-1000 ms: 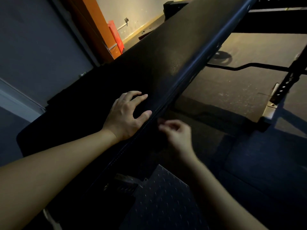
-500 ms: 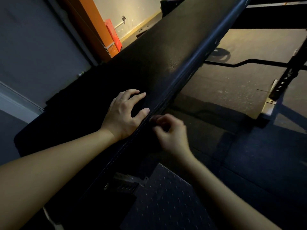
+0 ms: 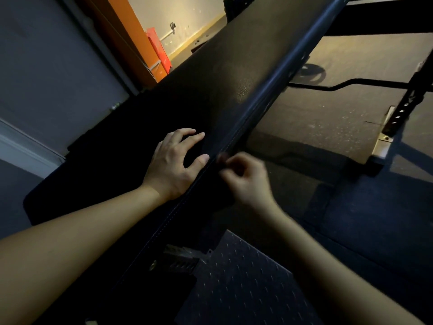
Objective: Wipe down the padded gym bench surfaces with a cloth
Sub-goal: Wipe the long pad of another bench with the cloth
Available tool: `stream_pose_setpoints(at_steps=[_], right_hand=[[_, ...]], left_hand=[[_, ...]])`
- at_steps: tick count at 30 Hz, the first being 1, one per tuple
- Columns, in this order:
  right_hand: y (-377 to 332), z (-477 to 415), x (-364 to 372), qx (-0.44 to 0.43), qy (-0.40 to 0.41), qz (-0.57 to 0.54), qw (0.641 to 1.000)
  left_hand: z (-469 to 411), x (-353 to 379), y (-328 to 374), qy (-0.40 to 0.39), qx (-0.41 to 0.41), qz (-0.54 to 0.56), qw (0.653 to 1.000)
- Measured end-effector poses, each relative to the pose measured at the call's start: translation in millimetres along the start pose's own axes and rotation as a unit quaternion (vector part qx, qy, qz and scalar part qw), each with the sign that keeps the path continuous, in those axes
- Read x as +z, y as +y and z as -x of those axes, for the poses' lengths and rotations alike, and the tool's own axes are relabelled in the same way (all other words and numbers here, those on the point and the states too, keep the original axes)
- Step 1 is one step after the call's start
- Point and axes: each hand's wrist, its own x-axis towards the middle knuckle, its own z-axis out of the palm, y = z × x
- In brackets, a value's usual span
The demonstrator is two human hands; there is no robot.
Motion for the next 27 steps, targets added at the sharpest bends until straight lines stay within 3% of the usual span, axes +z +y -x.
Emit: stream_pose_setpoints(at_steps=[2,4,6,8,12,13,15,18,20,22,24,27], right_hand=[[1.0,-37.7,-21.0,0.056,0.113,-0.029,0.992],[2.1,-51.8,-21.5,0.111,0.139,-0.068,0.982],[-2.4,-34.8,-2.0,0.103,0.132,-0.052,0.984],[-7.1,0.5,15.2,0.069,0.073,-0.059,0.993],[-10.4,46.9,21.4,0.025,-0.194,-0.014,0.98],[-9.8,48.4,20.5,0.021,-0.229,0.014,0.973],[-6.5,38.6,16.1,0.022,-0.184,0.027,0.982],[6.1,4.0,-1.1,0.095,-0.012,0.007,0.995],[11.0,-15.7,-14.1,0.175,0.117,-0.054,0.976],[6.9,-19.6,-11.8,0.197,0.183,-0.088,0.959],[-4.0,-5.6,5.1,0.164,0.156,-0.071,0.971],[-17.8,38.5,22.0,0.105,0.019,-0.036,0.994]], left_hand=[[-0.2,0.7,-0.3,-0.002,-0.002,0.0,1.0],[0.5,1.7,0.1,-0.001,-0.004,-0.004,1.0],[0.4,1.7,-0.7,-0.001,-0.005,-0.003,1.0],[-0.7,1.2,-1.5,-0.004,-0.006,0.001,1.0],[-0.1,0.6,-0.3,-0.002,-0.009,0.008,1.0],[-0.1,0.4,-0.2,-0.003,-0.01,0.009,1.0],[-0.4,0.2,-0.1,-0.004,-0.01,0.01,1.0],[-0.2,0.3,-0.9,-0.003,-0.01,0.011,1.0],[-0.7,0.2,-0.6,-0.005,-0.01,0.009,1.0],[-0.1,0.7,-0.6,-0.007,-0.012,0.007,1.0],[-0.2,1.4,-1.9,-0.006,-0.013,0.007,1.0],[-2.0,1.7,-2.1,-0.012,-0.016,0.011,1.0]])
